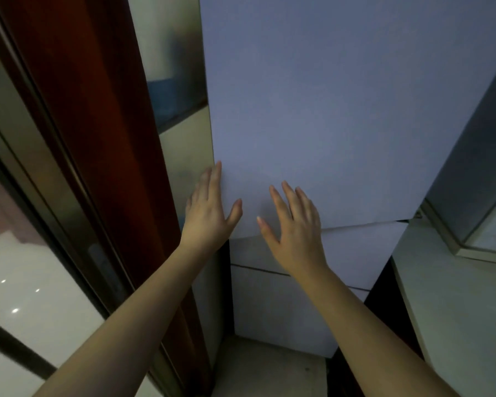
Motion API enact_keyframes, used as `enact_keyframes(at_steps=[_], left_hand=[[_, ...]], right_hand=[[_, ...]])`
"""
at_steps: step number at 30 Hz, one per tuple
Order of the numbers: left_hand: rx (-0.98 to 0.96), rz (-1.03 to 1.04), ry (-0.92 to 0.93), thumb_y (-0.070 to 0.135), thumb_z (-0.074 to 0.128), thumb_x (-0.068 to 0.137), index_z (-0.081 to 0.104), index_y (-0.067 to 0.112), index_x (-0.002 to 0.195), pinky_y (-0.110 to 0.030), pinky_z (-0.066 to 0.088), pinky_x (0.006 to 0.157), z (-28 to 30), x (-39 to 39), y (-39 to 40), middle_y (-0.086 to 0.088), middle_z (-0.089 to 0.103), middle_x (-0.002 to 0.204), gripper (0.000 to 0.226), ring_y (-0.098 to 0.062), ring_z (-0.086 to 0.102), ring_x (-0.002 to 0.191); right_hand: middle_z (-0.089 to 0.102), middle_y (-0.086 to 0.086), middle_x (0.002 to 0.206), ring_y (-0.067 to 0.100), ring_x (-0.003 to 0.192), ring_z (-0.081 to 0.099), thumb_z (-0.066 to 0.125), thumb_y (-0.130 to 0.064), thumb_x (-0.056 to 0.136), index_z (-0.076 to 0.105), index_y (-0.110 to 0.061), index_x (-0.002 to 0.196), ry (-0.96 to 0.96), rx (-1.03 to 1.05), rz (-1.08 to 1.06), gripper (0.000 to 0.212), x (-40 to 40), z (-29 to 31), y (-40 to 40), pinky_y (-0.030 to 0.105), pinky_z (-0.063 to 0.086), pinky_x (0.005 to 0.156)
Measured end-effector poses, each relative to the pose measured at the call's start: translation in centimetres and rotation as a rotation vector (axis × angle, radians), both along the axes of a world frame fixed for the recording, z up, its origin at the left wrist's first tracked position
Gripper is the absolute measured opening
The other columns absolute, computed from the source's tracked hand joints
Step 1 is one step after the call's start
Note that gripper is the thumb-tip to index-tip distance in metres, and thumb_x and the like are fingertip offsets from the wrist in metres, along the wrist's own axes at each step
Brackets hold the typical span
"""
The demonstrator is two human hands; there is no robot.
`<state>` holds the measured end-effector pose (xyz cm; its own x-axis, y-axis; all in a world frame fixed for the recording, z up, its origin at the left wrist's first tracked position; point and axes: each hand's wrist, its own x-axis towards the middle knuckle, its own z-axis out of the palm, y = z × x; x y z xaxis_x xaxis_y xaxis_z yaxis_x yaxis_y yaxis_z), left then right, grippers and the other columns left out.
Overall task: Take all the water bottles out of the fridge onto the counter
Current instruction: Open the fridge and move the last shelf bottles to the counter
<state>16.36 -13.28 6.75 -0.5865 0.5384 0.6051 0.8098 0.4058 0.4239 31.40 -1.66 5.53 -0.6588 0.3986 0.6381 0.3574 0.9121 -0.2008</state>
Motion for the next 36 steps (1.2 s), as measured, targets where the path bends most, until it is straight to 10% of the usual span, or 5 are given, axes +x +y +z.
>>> enact_keyframes(at_steps=[5,8,21,31,36], left_hand=[[0.259,-0.145,-0.478,0.049,0.055,0.092,0.005,0.031,0.154,-0.030,0.031,0.109,1.1,-1.6,1.1,0.003,0.027,0.159,0.082,0.005,0.029,0.134],[0.292,-0.231,-0.656,0.040,0.059,0.093,0.033,0.025,0.144,-0.037,0.047,0.101,1.2,-2.3,1.6,0.008,0.053,0.134,0.059,-0.009,0.054,0.122],[0.123,-0.353,-0.638,0.024,0.057,0.096,0.039,0.013,0.146,-0.022,0.048,0.090,2.0,-0.4,-2.9,-0.004,0.058,0.129,0.054,-0.013,0.058,0.110],[-0.107,-0.729,-0.212,0.012,0.057,0.087,0.056,0.034,0.080,-0.007,0.043,0.062,4.1,2.9,-6.9,0.015,0.059,0.074,0.023,0.011,0.059,0.071],[-0.139,-0.776,-0.197,0.021,0.051,0.088,0.062,0.032,0.099,-0.005,0.041,0.068,2.9,4.5,-5.9,0.022,0.060,0.084,0.018,0.014,0.058,0.080]], right_hand=[[0.028,0.007,0.159,0.031,0.146,0.022,0.034,-0.056,0.099,0.030,-0.021,0.153,0.014,0.006,-0.006,0.064,-1.4,1.3,-1.2,0.051,0.026,0.116],[0.029,0.007,0.158,0.031,0.146,0.024,0.035,-0.056,0.098,0.031,-0.022,0.152,0.028,0.020,-0.013,0.064,-2.0,2.1,-2.1,0.052,0.028,0.115],[0.022,0.004,0.161,0.026,0.148,0.016,0.030,-0.059,0.098,0.021,-0.023,0.155,0.039,0.012,-0.093,0.067,-1.9,3.1,-7.5,0.049,0.023,0.118],[0.026,0.007,0.159,0.023,0.150,0.016,0.052,-0.029,0.097,0.029,-0.018,0.152,0.299,0.304,-0.038,0.061,0.6,3.7,-12.8,0.043,0.016,0.121],[0.034,0.009,0.157,0.022,0.148,0.024,0.055,-0.024,0.095,0.037,-0.013,0.150,0.225,0.344,-0.166,0.058,4.0,3.5,-13.1,0.041,0.019,0.121]])
